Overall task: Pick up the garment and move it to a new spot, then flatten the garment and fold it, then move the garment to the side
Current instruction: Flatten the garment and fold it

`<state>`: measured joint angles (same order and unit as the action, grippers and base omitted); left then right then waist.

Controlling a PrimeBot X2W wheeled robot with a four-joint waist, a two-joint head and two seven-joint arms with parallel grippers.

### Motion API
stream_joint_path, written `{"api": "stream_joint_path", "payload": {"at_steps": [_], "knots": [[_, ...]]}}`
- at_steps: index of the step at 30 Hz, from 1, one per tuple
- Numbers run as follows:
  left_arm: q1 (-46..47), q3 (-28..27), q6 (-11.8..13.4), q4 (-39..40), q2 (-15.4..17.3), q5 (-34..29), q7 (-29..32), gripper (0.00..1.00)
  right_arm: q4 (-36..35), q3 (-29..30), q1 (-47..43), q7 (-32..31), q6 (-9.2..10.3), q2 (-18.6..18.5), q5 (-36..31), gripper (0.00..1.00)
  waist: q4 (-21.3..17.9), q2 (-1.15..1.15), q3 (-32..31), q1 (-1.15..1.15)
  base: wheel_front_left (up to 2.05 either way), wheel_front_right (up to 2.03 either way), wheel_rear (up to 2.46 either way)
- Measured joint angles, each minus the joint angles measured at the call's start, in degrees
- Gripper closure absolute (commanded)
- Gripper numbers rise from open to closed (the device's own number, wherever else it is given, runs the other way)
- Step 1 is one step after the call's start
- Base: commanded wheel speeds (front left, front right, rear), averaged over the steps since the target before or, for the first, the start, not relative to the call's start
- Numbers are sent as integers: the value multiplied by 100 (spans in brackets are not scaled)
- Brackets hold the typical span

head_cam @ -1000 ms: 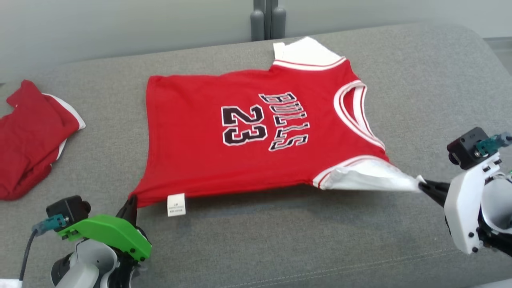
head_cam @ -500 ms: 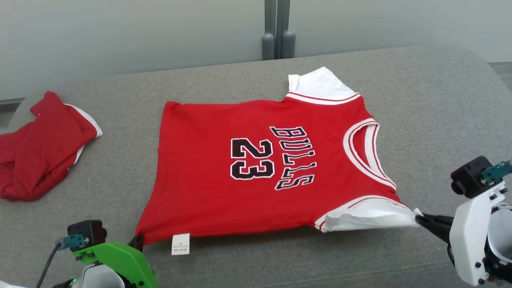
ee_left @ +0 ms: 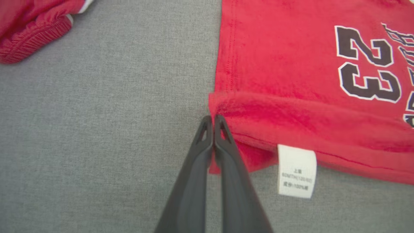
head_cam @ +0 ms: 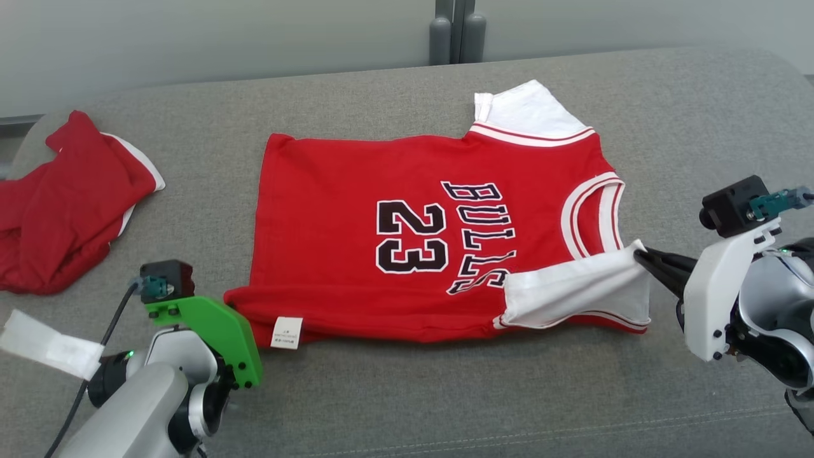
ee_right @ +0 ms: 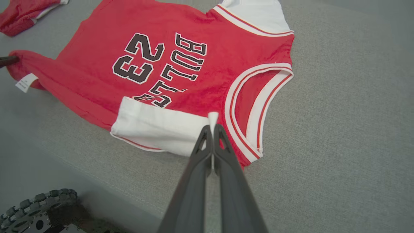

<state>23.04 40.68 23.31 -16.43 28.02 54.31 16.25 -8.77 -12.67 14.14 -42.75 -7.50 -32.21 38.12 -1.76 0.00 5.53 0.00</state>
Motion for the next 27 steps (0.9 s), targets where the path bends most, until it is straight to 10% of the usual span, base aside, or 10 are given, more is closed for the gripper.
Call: {"api": "stream_joint_path", "payload": {"at_steps": [13, 27], "knots": [[590, 153, -276, -101, -167, 32, 445, 100, 784, -613, 579, 1016, 0, -487, 370, 100, 219, 0, -61, 0, 0, 0, 0], [626, -368, -147, 859, -74, 671, 747, 100, 533, 302, 386, 1367, 1, -366, 773, 100, 396, 0, -4, 0, 0, 0, 0]]}}
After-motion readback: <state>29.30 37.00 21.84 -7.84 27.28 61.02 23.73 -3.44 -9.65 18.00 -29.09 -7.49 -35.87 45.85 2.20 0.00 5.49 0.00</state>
